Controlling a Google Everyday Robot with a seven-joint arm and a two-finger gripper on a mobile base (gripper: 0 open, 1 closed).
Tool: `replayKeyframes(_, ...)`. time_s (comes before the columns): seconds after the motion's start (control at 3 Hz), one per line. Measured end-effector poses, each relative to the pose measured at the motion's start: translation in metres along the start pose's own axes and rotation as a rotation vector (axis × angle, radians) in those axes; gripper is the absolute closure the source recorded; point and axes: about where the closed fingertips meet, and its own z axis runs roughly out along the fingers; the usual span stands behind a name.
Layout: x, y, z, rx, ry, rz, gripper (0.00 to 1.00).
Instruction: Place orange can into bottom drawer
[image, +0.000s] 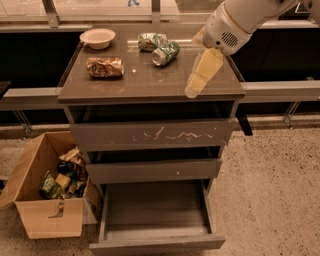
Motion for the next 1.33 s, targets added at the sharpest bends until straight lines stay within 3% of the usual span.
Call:
replayKeyframes(0.67,-0.002,-0.012,0.017,0.014,-0.023,0.01,0.0)
replayKeyframes(1.0,-0.009,-0.046,0.046,0.067,-0.075,0.032,0.0)
replayKeyframes(1.33,-0.02,-0.082,0.069,0.116,-0.081,0.041,0.0)
